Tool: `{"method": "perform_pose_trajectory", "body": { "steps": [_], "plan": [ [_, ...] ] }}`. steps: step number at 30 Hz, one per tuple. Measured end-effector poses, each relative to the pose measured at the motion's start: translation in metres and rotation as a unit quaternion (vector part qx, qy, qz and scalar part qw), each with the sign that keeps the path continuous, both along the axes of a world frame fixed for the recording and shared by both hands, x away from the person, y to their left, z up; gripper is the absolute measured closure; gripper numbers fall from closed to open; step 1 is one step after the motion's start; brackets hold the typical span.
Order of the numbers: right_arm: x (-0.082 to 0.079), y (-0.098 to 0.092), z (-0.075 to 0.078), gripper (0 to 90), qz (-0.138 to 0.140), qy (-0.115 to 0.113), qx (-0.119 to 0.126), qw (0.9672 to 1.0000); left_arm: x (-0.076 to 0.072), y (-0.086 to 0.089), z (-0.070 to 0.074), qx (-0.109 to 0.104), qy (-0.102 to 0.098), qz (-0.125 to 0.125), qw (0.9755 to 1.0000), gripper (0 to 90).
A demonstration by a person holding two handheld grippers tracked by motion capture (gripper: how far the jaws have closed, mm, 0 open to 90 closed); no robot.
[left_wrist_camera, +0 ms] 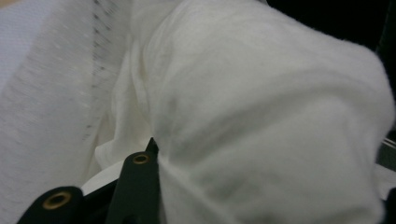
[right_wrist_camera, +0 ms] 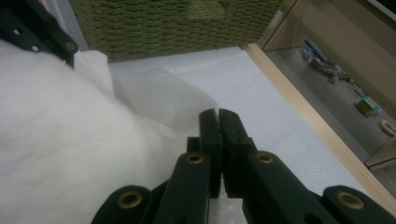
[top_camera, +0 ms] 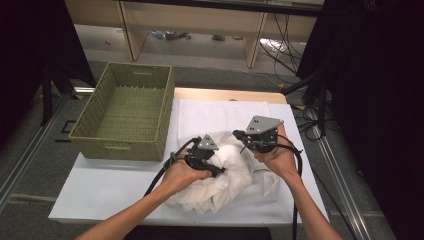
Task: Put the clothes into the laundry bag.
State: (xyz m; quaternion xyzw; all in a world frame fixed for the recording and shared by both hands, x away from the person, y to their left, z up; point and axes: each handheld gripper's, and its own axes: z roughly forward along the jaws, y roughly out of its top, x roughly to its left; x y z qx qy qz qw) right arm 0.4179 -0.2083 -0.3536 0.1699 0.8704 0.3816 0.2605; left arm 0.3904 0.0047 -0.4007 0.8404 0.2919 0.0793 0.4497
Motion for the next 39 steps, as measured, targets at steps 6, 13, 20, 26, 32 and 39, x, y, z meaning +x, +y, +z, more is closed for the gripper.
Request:
{"method": "perform_pose_trajectory", "body": {
  "steps": [6,13,20,26,32,39],
  "plan": [
    [-0.003,-0.003,0.007,90.0,-0.006,-0.003,0.010,0.9999,0.012,0.003,0.006,0.000,-0.020,0.028,0.9994,59.8],
    [-0.007,0.002,0.008,90.0,0.007,0.003,0.011,0.9999,0.032,-0.035,-0.032,0.000,0.037,0.027,0.9990,52.1],
    [-0.010,-0.004,0.005,90.0,0.003,0.010,0.007,0.9999,0.039,-0.031,-0.031,-0.019,0.048,0.049,0.9975,36.3],
    [-0.009,-0.007,0.004,90.0,-0.001,0.015,0.009,0.9999,0.025,-0.019,-0.004,-0.002,0.024,0.019,0.9995,18.4],
    [-0.008,-0.007,0.002,90.0,-0.002,0.015,0.008,0.9999,0.008,-0.001,0.021,-0.018,-0.021,0.003,0.9996,17.9],
    [-0.007,-0.009,0.001,90.0,0.000,0.015,0.007,0.9999,-0.006,0.040,0.030,-0.020,-0.024,0.006,0.9995,17.2]
  ]
}}
